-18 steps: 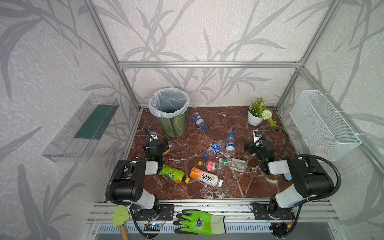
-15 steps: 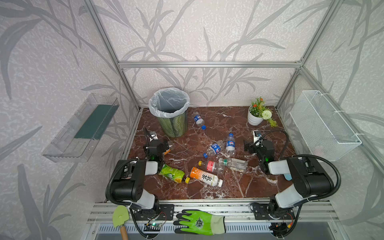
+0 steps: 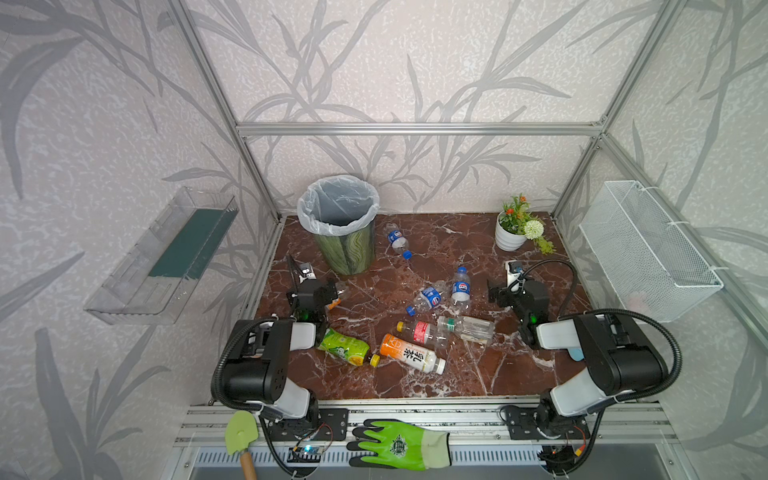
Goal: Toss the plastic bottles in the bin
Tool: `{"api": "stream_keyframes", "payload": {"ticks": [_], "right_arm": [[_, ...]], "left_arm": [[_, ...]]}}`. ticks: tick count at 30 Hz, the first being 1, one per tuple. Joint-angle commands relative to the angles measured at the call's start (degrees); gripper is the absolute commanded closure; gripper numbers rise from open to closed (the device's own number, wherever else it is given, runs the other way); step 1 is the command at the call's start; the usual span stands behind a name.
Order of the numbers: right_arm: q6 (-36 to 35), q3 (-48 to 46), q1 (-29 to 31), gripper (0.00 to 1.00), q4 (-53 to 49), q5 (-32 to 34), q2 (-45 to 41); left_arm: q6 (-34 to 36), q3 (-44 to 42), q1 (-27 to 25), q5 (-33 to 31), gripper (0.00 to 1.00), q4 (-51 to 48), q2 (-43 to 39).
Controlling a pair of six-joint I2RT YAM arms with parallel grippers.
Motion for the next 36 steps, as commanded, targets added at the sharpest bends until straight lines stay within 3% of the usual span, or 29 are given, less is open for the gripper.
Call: {"api": "stream_keyframes", "payload": {"ticks": [1,13,15,16,18,19,21,25,30,36], "right_arm": [[0.2,0.7,-0.2,0.01,0.7,0.1,0.0],[0.1,0.0,-0.2,0.01,1.7,0.1,-0.2],[-0.1,-2.9,-0.2,0.0,5.8,-0.2,-2.6],[0.2,-4.5,-0.1,0.0,5.3,0.2,-5.9],[2.7,-3.5,-0.1,0.0,-7.2,2.1,-15.7],[4.1,-0.9,-0.2,0.0,-19.3,1.8,-20.7],[4.9,4.2,-0.1,0.01,-35.4,-1.8,-27.7],[7.4,5.9,0.2,0.02,-39.9,-7.1,-33.5],[12.1,10.6,1.4,0.05,-45.7,-9.0,-33.3],[12.7,13.4,5.3,0.06,-47.4,-7.0,-29.8]], "left_arm": [[0.6,1.1,0.3,0.0,0.01,0.9,-0.6],[0.4,0.7,0.3,-0.9,0.04,1.6,-1.0],[-0.5,1.6,0.3,-2.9,0.06,-3.1,-5.2],[-1.5,3.3,0.3,-3.5,0.06,-11.5,-9.2],[-4.8,6.7,0.4,-5.2,0.08,-23.5,-17.0],[-6.6,8.1,0.4,-5.5,0.08,-27.6,-20.5],[-8.9,10.7,0.3,-5.9,0.08,-34.2,-26.4],[-9.8,17.5,-1.0,-4.8,0.08,-42.8,-34.1],[-4.0,26.4,-11.9,-15.5,0.08,-48.3,-36.3],[0.4,36.7,-27.9,-28.6,0.08,-53.2,-31.1]]}}
